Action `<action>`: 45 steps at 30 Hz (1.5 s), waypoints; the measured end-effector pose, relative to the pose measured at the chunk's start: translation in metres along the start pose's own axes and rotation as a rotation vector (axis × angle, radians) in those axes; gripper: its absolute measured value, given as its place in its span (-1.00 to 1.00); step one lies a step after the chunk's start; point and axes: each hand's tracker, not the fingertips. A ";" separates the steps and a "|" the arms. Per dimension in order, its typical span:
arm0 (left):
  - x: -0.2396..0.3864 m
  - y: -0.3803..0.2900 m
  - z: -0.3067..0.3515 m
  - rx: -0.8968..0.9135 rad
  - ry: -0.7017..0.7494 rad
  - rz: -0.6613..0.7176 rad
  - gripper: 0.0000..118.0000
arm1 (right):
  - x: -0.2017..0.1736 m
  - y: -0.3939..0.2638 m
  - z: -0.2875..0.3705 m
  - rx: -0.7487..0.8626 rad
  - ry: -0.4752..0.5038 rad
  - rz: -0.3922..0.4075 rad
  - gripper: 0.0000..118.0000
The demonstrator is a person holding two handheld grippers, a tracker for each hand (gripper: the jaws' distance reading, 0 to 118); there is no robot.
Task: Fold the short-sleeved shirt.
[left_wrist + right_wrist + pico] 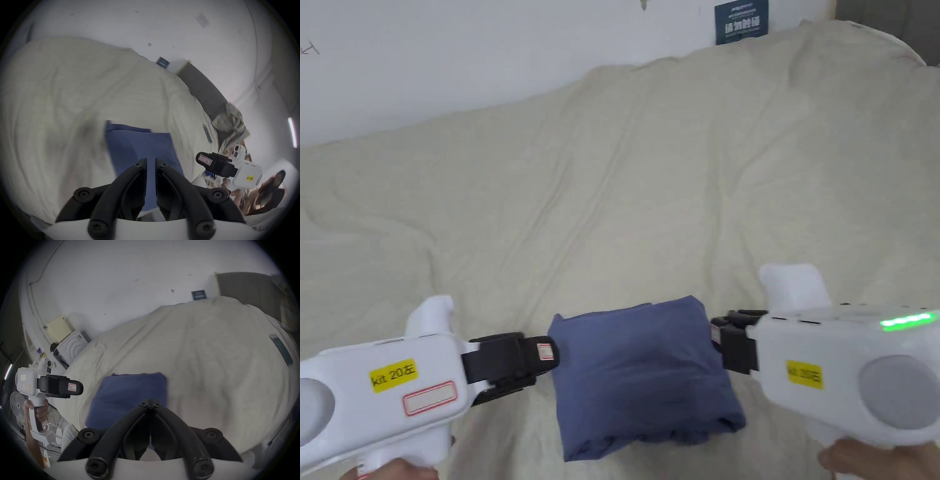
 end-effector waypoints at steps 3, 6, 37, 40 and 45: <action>-0.019 -0.008 0.009 -0.005 -0.033 0.057 -0.80 | -0.031 0.000 -0.033 -0.036 0.052 0.064 -1.00; -0.035 -0.012 0.003 -0.025 -0.030 0.068 -0.80 | -0.050 -0.014 -0.073 -0.121 -0.129 0.158 -1.00; -0.064 0.012 -0.095 -0.238 -0.194 0.224 -0.48 | -0.060 -0.013 -0.061 -0.034 -0.128 0.055 -1.00; -0.083 0.018 -0.061 -0.198 -0.133 0.202 -0.48 | -0.079 -0.008 -0.063 0.001 -0.139 0.094 -1.00; -0.139 0.030 0.017 -0.135 0.068 0.185 -0.48 | -0.117 -0.004 -0.078 0.049 -0.139 0.129 -1.00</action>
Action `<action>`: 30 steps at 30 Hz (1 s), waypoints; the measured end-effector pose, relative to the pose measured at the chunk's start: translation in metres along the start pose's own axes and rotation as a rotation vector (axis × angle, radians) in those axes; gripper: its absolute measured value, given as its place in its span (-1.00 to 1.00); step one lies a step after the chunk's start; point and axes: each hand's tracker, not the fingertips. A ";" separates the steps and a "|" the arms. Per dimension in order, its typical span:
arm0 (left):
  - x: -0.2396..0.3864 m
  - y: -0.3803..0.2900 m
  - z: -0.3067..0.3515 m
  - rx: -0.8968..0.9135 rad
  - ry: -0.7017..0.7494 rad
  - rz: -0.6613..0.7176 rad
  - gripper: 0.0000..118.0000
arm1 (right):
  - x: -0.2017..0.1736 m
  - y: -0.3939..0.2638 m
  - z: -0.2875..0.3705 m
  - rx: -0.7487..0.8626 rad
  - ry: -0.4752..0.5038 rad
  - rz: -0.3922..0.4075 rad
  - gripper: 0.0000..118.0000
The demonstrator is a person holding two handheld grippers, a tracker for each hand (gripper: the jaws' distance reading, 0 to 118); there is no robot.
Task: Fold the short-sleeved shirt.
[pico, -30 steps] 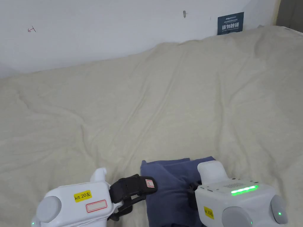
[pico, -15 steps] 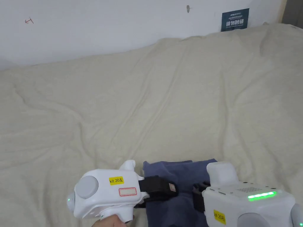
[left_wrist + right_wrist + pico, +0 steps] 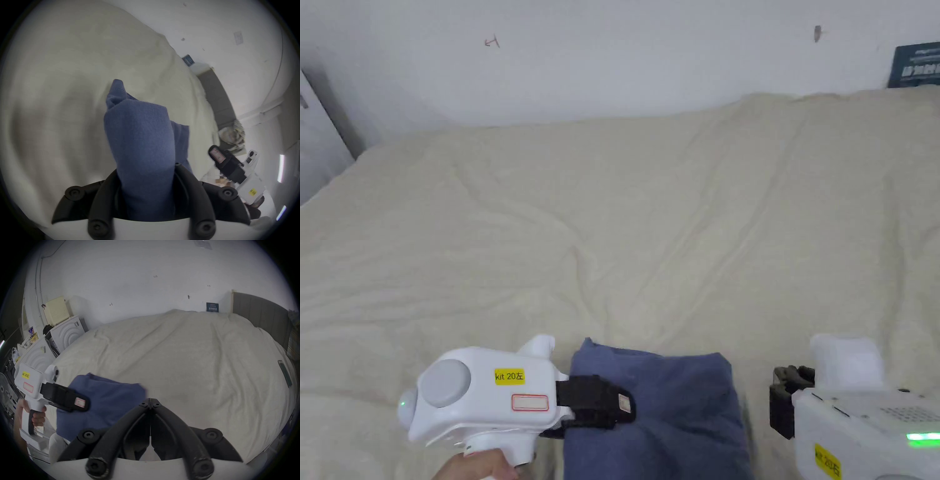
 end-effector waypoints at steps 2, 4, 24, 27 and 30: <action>-0.025 0.007 0.034 0.041 0.067 0.026 -0.48 | -0.015 0.002 -0.003 0.027 0.029 0.008 -1.00; -0.044 0.016 0.069 0.078 0.151 0.000 -0.48 | -0.033 0.004 -0.007 0.052 0.024 0.045 -1.00; -0.214 0.126 0.226 0.212 0.916 -0.097 -0.48 | -0.145 0.025 -0.016 0.389 0.017 0.150 -1.00; -0.241 0.145 0.235 0.213 1.023 -0.058 -0.49 | -0.149 0.027 -0.022 0.383 0.011 0.184 -1.00; -0.265 0.159 0.242 0.253 1.164 -0.065 -0.48 | -0.148 0.027 -0.028 0.362 0.005 0.178 -1.00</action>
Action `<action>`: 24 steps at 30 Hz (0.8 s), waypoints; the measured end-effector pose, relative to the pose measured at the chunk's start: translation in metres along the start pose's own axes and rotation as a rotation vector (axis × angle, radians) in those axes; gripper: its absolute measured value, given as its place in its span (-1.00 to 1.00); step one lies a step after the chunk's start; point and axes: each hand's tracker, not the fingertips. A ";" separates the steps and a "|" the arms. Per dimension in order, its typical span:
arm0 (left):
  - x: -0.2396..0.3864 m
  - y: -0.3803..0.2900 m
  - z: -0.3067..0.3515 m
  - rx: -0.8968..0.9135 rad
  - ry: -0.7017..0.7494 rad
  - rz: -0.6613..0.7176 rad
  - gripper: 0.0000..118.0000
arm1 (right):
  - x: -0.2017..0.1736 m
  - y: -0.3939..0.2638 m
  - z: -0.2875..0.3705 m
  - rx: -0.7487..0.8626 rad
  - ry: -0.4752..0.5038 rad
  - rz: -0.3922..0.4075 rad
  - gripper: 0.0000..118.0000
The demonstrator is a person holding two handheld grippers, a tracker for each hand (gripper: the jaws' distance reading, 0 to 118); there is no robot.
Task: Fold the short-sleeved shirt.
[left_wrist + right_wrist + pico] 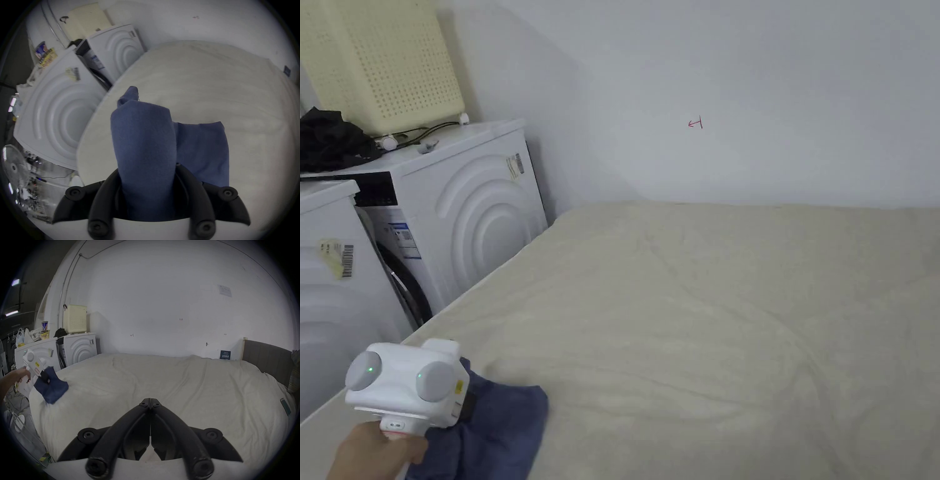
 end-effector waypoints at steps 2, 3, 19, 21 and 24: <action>-0.009 0.004 -0.009 0.013 0.017 0.019 -0.48 | 0.002 -0.003 -0.003 -0.024 0.004 -0.016 -1.00; -0.014 0.005 -0.013 0.025 0.018 0.034 -0.48 | 0.001 -0.006 -0.007 -0.041 0.002 -0.013 -1.00; -0.010 -0.029 0.083 0.217 -0.199 0.160 -0.25 | 0.013 -0.011 0.000 -0.087 0.026 -0.033 -1.00; 0.016 -0.049 0.112 0.290 -0.180 0.129 -0.56 | 0.020 -0.007 0.008 -0.065 0.015 -0.032 -1.00; 0.053 -0.077 0.151 0.405 -0.217 0.139 -0.94 | 0.033 0.001 0.022 -0.044 0.002 -0.045 -1.00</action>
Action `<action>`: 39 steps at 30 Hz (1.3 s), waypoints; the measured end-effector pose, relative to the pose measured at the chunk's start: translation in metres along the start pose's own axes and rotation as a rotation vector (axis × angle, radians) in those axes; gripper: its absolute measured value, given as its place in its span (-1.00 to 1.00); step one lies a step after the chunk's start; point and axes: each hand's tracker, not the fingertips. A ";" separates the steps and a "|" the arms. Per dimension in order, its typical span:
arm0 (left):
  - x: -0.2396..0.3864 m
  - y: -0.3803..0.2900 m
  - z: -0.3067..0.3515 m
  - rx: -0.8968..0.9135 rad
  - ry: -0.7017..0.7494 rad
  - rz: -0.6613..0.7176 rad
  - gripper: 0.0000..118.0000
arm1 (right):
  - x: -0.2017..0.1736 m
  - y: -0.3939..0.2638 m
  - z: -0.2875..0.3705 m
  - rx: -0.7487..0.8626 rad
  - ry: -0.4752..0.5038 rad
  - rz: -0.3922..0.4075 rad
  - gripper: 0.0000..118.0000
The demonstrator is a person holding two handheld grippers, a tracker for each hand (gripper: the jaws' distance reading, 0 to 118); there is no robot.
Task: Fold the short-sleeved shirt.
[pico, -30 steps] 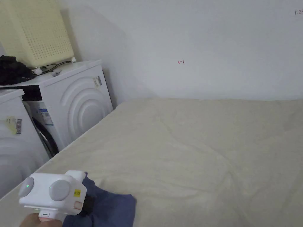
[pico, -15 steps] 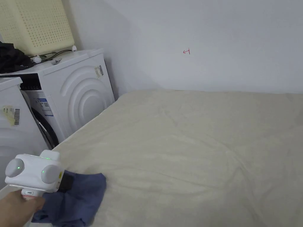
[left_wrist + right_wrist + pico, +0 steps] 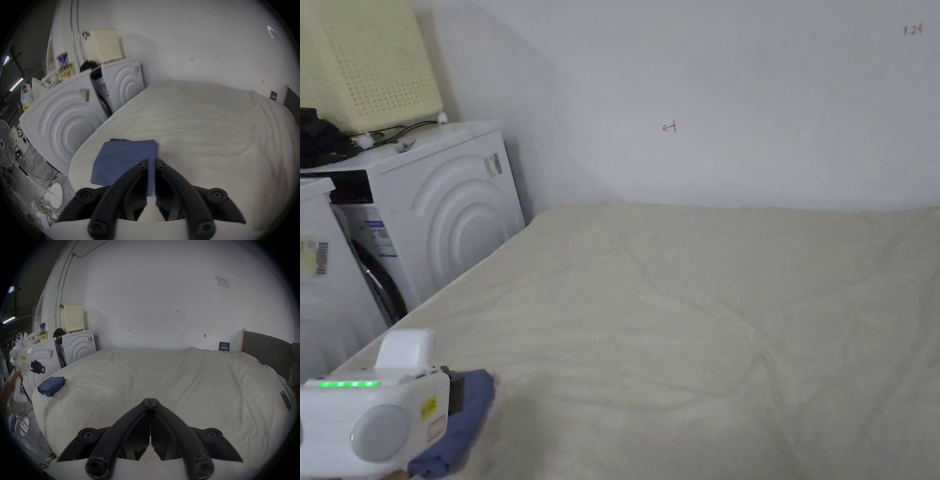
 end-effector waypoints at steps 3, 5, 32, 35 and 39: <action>0.048 -0.014 0.046 0.066 -0.083 0.064 -1.00 | 0.015 0.009 0.018 0.025 -0.017 -0.007 -1.00; 0.077 -0.020 0.067 0.092 -0.148 0.091 -1.00 | 0.026 0.014 0.031 0.046 -0.031 -0.005 -1.00; 0.301 -0.036 0.281 0.428 -0.323 -0.034 1.00 | 0.132 0.052 0.141 0.240 -0.176 -0.116 0.70; 0.299 -0.033 0.286 0.449 -0.350 -0.022 1.00 | 0.134 0.059 0.140 0.190 -0.181 -0.088 0.70; 0.300 -0.035 0.283 0.398 -0.311 -0.051 1.00 | 0.139 0.064 0.142 0.131 -0.123 -0.062 0.70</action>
